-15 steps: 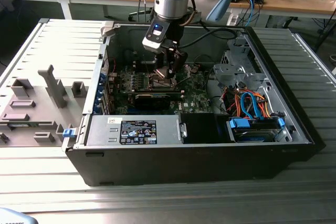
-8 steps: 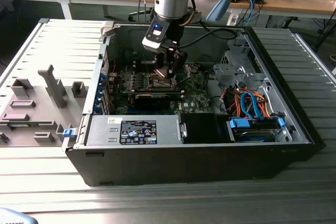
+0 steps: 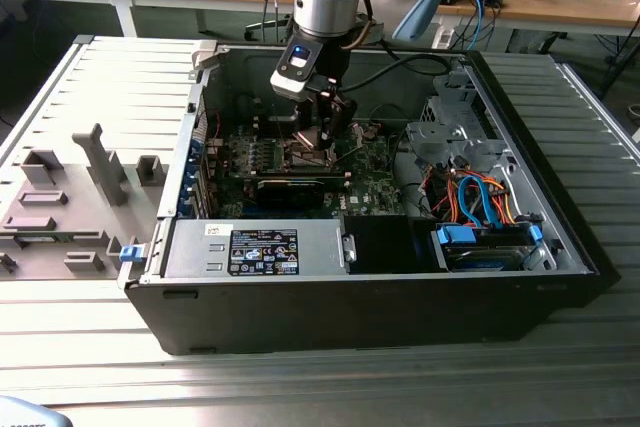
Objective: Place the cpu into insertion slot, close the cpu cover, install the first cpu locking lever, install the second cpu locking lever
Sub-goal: 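Place the cpu into insertion slot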
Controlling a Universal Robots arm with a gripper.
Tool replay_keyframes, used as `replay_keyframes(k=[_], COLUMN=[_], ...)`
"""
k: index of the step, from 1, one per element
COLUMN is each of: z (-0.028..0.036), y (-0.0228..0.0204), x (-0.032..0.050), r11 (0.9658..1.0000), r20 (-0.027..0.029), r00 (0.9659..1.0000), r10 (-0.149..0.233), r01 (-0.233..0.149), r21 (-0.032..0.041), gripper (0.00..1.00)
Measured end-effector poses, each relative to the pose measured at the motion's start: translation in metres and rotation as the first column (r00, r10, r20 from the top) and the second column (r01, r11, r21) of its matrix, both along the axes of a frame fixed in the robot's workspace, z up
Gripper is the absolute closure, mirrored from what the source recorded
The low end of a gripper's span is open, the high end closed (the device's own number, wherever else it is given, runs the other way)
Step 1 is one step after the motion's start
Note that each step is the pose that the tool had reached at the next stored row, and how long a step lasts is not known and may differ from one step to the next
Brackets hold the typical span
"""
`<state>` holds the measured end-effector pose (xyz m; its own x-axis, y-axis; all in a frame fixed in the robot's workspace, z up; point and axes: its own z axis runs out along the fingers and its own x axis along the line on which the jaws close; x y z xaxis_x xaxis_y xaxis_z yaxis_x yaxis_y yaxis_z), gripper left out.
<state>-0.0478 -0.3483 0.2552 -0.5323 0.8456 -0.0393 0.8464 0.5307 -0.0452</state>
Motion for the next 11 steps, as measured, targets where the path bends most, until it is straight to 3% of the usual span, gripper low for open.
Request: replay_keyframes(k=[11], z=[0.0000], y=[0.0000], x=[0.0000], r11=[1.0000], r20=[0.0000], r00=[1.0000], r10=[-0.006], r01=[0.006], r21=[0.0000], gripper=[0.45])
